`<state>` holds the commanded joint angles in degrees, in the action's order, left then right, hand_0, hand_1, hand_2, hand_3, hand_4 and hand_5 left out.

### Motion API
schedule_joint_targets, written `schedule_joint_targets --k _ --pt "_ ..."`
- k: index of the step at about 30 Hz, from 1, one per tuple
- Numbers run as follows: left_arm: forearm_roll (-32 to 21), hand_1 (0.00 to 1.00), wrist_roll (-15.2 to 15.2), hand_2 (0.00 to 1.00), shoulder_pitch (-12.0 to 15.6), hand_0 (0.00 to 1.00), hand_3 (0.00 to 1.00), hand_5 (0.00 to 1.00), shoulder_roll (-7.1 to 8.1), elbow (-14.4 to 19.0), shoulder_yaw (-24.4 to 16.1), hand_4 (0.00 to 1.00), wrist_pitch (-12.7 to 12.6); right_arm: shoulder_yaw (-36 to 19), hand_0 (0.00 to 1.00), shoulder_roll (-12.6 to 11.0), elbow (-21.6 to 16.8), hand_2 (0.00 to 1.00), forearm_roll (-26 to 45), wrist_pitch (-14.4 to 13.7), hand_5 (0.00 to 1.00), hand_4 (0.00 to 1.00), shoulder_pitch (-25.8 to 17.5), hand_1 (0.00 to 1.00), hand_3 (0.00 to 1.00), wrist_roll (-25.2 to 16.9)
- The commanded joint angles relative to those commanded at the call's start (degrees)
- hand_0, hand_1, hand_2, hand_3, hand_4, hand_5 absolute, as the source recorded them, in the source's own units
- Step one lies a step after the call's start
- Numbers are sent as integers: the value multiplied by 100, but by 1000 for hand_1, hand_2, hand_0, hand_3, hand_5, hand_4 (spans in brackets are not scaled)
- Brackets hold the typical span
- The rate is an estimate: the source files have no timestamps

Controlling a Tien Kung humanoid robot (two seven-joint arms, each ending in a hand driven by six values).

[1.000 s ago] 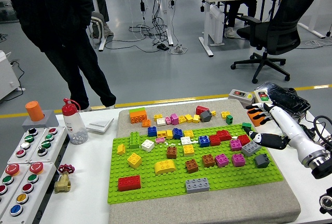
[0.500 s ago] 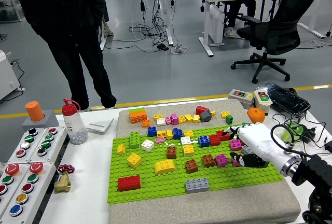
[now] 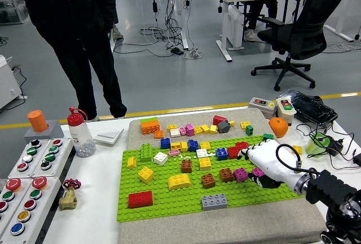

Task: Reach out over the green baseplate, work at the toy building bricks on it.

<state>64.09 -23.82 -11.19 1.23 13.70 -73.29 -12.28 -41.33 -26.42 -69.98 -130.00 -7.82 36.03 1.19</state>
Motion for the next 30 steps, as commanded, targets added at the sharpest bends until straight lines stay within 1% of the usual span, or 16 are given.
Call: schedule_joint_targets --k 14,28,29,30 --pt "47 603 -24 611 48 638 465 993 9 11 -7 355 6 265 418 186 518 654 0 26 104 674 221 569 688 -16" --pt "-27 603 1 611 79 638 464 993 6 4 38 355 0 386 409 232 869 660 0 93 102 665 320 565 682 21" --pt "-33 603 5 611 82 638 463 992 7 3 41 355 -1 392 345 232 889 660 0 101 102 664 327 516 680 24" --pt "-36 603 7 611 84 638 463 992 8 2 42 355 -1 397 345 231 908 660 0 110 102 664 333 516 680 29"
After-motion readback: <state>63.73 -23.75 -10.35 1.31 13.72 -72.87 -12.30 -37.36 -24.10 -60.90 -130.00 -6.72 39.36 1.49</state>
